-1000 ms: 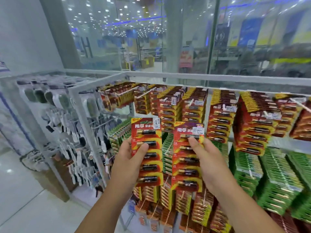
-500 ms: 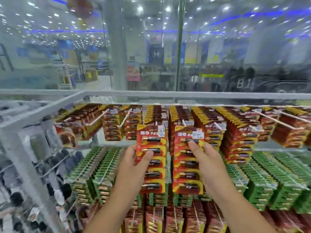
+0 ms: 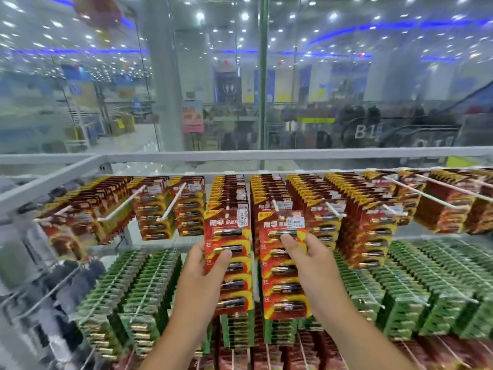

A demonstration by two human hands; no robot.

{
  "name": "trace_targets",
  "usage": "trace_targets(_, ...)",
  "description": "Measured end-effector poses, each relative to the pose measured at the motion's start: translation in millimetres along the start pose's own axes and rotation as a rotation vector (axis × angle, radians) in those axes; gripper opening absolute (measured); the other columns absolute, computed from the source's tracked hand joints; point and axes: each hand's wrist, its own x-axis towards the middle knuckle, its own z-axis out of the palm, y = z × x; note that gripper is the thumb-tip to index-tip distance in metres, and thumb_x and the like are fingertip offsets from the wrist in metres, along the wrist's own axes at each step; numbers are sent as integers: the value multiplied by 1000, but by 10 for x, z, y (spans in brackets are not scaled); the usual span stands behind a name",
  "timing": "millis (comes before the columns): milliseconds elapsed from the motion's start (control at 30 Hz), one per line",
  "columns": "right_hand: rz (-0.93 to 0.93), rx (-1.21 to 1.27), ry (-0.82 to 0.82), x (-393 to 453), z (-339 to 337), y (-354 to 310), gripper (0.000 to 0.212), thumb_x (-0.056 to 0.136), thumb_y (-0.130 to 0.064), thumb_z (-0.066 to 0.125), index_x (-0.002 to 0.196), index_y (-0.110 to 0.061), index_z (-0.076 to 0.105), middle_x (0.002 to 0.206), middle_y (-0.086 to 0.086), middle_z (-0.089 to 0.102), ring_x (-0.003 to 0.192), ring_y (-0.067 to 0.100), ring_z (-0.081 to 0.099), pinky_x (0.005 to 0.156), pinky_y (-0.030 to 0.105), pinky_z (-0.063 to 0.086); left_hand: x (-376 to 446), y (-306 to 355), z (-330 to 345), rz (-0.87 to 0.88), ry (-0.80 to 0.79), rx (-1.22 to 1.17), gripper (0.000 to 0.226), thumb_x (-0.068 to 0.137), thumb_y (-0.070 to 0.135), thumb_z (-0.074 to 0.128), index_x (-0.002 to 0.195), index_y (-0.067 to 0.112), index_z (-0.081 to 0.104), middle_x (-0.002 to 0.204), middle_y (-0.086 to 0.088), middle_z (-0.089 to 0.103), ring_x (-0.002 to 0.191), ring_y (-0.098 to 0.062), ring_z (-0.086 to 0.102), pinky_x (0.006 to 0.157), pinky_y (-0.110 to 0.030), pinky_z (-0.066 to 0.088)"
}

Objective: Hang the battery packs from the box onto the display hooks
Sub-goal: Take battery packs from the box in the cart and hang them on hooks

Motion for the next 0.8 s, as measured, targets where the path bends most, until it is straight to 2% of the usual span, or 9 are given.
trace_targets(67, -24, 13, 27, 89, 25, 18, 100, 79, -76, 69, 159, -25, 40, 162, -9, 42, 150, 20, 40, 120, 49, 37, 60, 1, 28, -8, 4, 3, 21, 97, 46, 67, 117, 47, 60, 110, 18, 77, 97, -8, 76, 86, -44, 63)
trace_targets(133, -2, 31, 55, 182, 65, 16, 84, 91, -61, 68, 159, -22, 39, 162, -8, 41, 150, 20, 39, 119, 45, 36, 102, 18, 68, 9, -4, 37, 14, 99, 45, 65, 108, 50, 56, 104, 27, 71, 90, 6, 68, 81, -27, 59)
trace_targets(167, 14, 46, 58, 251, 75, 38, 71, 95, -56, 66, 154, -21, 47, 158, -8, 46, 144, 19, 46, 116, 43, 38, 114, 37, 81, 22, -1, 54, 16, 99, 44, 64, 105, 50, 51, 101, 34, 63, 85, 13, 60, 77, -17, 51)
trace_targets(233, 61, 50, 75, 346, 127, 61, 33, 97, -51, 67, 115, -23, 67, 133, -11, 62, 113, 6, 60, 100, 40, 47, 148, 50, 91, 21, 5, 92, 18, 99, 43, 64, 104, 48, 48, 102, 33, 61, 79, 13, 59, 71, -14, 45)
trace_targets(333, 37, 46, 150, 431, 254, 92, 23, 97, -47, 69, 85, -29, 60, 89, -14, 62, 83, -1, 56, 73, 26, 46, 206, 48, 108, 31, 43, 165, 19, 99, 38, 66, 101, 45, 49, 98, 28, 60, 75, 20, 59, 67, -7, 44)
trace_targets(433, 30, 73, 213, 529, 292, 214, 27, 92, -53, 73, 99, -28, 64, 99, -8, 67, 94, 8, 63, 69, 24, 45, 254, 4, 89, 82, 76, 270, 30, 97, 40, 68, 116, 40, 45, 101, 30, 46, 85, 13, 50, 75, -16, 39)
trace_targets(633, 47, 39, 216, 592, 274, 322, 33, 91, -54, 72, 111, -29, 66, 113, -9, 67, 104, 8, 62, 78, 26, 46, 390, -120, 25, 79, 114, 344, 45, 91, 47, 73, 126, 35, 47, 122, 11, 57, 107, -8, 58, 90, -25, 46)
trace_targets(700, 35, 10, 232, 579, 274, 355, 34, 92, -56, 69, 113, -29, 66, 114, -10, 67, 107, 7, 61, 82, 26, 47, 414, -163, -2, 85, 108, 370, 49, 89, 50, 73, 130, 32, 52, 124, 10, 60, 110, -9, 60, 96, -31, 52)
trace_targets(800, 21, -4, 251, 513, 285, 359, 27, 96, -53, 65, 111, -31, 65, 111, -11, 67, 102, 3, 61, 76, 20, 45, 420, -202, -60, 99, 92, 386, 48, 89, 51, 72, 130, 33, 54, 124, 11, 60, 111, -9, 61, 101, -38, 55)
